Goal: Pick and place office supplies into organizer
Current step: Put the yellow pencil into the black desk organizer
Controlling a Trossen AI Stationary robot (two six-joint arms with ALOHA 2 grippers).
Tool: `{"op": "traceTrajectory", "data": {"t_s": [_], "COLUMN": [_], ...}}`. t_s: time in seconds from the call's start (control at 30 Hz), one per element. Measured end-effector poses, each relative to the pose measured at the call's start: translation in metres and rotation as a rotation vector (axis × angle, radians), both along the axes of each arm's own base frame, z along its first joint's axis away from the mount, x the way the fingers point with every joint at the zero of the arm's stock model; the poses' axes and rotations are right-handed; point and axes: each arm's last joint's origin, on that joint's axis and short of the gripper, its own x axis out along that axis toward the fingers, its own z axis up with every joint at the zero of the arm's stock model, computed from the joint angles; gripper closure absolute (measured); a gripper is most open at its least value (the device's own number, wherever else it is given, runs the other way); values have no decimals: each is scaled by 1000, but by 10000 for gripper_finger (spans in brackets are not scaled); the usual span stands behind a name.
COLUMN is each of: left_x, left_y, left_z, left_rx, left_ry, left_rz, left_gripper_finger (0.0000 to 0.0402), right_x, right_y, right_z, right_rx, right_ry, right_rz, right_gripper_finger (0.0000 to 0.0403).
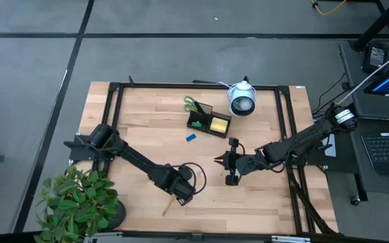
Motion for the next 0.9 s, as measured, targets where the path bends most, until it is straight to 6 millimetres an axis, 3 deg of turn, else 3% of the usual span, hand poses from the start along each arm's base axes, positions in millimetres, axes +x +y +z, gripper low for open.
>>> {"op": "traceTrajectory", "data": {"t_s": [0.23, 0.53, 0.9], "left_x": [1, 1, 0], "left_y": [-2, -2, -1], "left_z": [-14, -19, -21], "left_rx": [-21, -39, -9], "left_ry": [47, 70, 83], "left_rz": [52, 102, 56], "left_gripper_finger": [293, 305, 369], "right_x": [0, 0, 0], "right_y": [0, 0, 0], "right_z": [0, 0, 0], "right_rx": [0, -3, -7], "right_ry": [1, 3, 3], "right_rz": [1, 2, 5], "right_gripper_finger": [368, 368, 368]}}
